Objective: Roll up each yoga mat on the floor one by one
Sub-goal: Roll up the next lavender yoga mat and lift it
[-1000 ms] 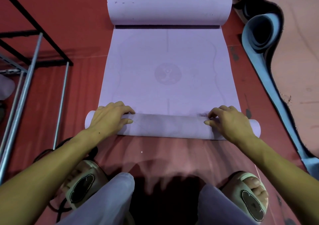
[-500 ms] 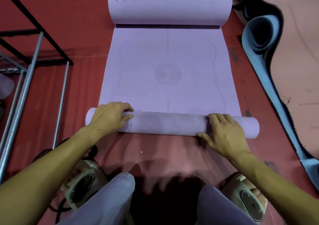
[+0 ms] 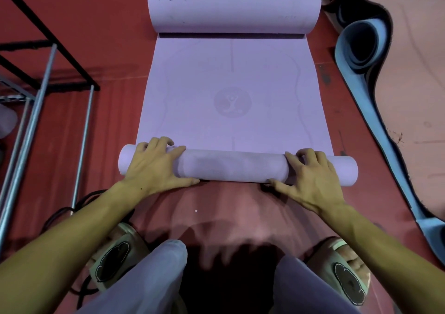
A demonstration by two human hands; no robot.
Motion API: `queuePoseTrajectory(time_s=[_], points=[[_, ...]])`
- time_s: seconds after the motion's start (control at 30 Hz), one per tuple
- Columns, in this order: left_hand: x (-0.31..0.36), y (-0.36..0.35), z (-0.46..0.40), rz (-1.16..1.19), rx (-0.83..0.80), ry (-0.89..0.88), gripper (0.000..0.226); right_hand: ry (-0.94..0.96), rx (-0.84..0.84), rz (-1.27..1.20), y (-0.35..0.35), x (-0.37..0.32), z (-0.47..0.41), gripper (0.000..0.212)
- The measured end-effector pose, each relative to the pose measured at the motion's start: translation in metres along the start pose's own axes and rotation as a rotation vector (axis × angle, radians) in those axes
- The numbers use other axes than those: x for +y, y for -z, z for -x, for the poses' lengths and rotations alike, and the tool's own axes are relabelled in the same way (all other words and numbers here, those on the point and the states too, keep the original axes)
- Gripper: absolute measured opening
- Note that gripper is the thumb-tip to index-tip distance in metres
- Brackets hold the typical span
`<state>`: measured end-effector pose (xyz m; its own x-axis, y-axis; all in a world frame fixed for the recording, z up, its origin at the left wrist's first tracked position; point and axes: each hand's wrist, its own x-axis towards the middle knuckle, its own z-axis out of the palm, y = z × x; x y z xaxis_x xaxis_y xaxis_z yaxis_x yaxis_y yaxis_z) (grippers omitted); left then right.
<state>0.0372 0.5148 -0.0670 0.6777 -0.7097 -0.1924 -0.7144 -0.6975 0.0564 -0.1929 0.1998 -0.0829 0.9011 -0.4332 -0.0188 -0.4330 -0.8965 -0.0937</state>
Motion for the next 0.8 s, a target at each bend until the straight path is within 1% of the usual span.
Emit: queuePoseTrajectory(time_s=[0.1, 0.2, 0.27, 0.33, 0.43, 0.47, 0.67, 0.8], points=[[-0.005, -0.005, -0.002, -0.070, 0.003, -0.043, 0.111, 0.027, -0.039, 0.039, 0.001, -0.002, -0.004, 0.110], [-0.006, -0.008, -0.007, -0.119, 0.022, -0.071, 0.101, 0.046, -0.115, 0.071, 0.001, 0.002, -0.011, 0.118], [-0.008, -0.009, -0.011, -0.113, 0.030, -0.083, 0.093, 0.062, -0.118, 0.075, -0.004, 0.006, -0.012, 0.112], [-0.009, -0.009, -0.014, -0.117, 0.048, -0.098, 0.088, 0.076, -0.079, 0.081, -0.009, 0.008, -0.011, 0.102], [-0.012, -0.009, -0.018, -0.128, 0.048, -0.099, 0.084, 0.123, -0.022, 0.069, -0.015, 0.007, -0.004, 0.079], [-0.012, -0.009, -0.019, -0.128, 0.038, -0.099, 0.084, 0.141, -0.016, 0.075, -0.017, 0.009, -0.003, 0.074], [-0.011, -0.005, -0.023, -0.037, -0.027, -0.056, 0.082, 0.135, -0.056, 0.046, -0.012, 0.024, -0.011, 0.074], [-0.010, -0.002, -0.023, 0.016, -0.128, -0.019, 0.082, 0.153, -0.113, 0.004, -0.002, 0.031, -0.017, 0.071]])
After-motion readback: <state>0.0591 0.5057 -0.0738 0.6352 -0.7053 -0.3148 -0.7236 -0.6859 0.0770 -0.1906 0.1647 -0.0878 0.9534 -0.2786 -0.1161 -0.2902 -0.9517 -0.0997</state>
